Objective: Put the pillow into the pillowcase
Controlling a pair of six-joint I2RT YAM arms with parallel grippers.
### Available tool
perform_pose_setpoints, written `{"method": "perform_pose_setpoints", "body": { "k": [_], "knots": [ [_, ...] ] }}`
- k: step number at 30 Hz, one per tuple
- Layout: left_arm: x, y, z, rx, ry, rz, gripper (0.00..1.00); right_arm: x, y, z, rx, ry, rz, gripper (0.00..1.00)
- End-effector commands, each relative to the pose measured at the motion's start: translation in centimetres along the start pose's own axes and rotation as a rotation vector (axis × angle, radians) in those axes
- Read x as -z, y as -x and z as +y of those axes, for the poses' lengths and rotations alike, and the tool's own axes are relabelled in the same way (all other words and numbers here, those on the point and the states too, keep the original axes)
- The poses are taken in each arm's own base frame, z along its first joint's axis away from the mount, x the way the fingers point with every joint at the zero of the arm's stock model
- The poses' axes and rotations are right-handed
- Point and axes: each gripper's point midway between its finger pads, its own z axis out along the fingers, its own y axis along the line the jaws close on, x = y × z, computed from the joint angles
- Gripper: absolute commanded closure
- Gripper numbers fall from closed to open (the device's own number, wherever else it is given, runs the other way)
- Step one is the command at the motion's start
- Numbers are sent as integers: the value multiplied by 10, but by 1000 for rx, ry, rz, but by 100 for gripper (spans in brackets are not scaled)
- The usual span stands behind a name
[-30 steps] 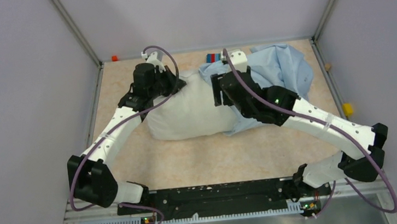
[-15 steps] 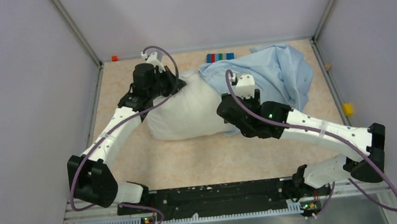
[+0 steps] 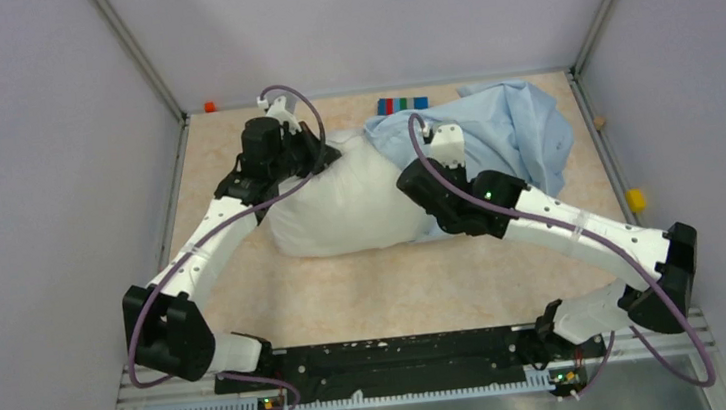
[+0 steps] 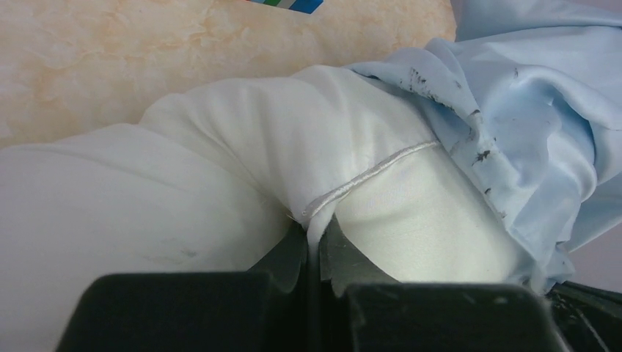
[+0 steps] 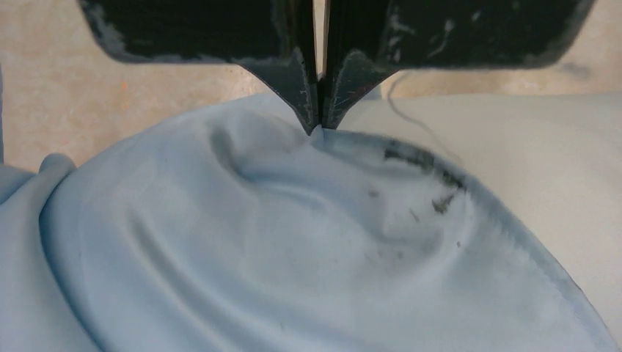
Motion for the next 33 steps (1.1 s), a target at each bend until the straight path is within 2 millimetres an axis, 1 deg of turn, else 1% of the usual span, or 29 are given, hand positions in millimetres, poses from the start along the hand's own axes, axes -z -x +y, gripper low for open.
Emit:
{"method": "perform_pose_setpoints", "body": {
  "k": [1,2,3,4,5,6,7,8,9,10,11,13,15,17,19,21,22,23,24,25,27,29,31,32,33],
  "knots": [
    [10,-47,-2,117,-20,147,100,19,83,47,-3,199,-135,100],
    [13,-47,-12,133,-40,128,100,27,98,66,12,264,-141,100],
    [16,-46,-27,135,-59,106,100,34,106,89,42,319,-143,100],
    [19,-43,-42,137,-79,76,100,46,114,112,75,375,-151,100],
    [24,-42,-56,145,-97,58,100,55,118,135,107,415,-155,100],
    [29,-38,-68,161,-115,38,100,63,117,155,132,455,-147,100],
    [31,-37,-74,190,-128,32,100,71,115,171,144,497,-132,100],
    [32,-33,-74,222,-125,17,100,74,111,184,149,532,-112,100],
    [32,-28,-71,245,-113,-11,100,76,109,191,146,552,-103,100],
    [33,-20,-64,262,-97,-42,100,77,106,196,141,568,-95,100],
    [32,-15,-52,288,-70,-59,100,76,103,199,137,578,-90,100],
    [27,-11,-23,362,-34,-57,100,73,97,198,132,578,-84,100],
    [19,-15,1,397,3,-48,100,68,90,195,138,568,-73,100],
    [9,-25,27,438,67,-45,100,60,87,195,131,590,-55,100],
    [1,-33,54,515,110,-48,100,50,91,195,103,625,-39,100],
    [-5,-34,70,584,88,-51,100,43,102,197,83,647,-46,100],
    [-8,-33,74,588,67,-52,100,39,108,199,78,656,-53,100],
    [-10,-29,74,561,34,-52,100,31,112,201,79,657,-48,100],
    [-12,-26,71,534,-3,-34,98,22,113,202,84,651,-35,100],
    [-10,-21,67,499,-34,-12,86,13,112,201,91,639,-24,100],
    [-4,-11,55,408,-80,-2,52,-5,108,198,94,609,-3,100],
    [10,1,50,322,-61,-44,20,-18,106,194,76,608,9,100],
    [29,18,46,220,-25,-104,6,-28,107,189,48,610,13,100],
    [37,22,47,177,8,-117,2,-32,107,186,42,605,13,100],
    [45,28,48,135,44,-128,1,-34,109,183,41,594,10,100]
  ]
}}
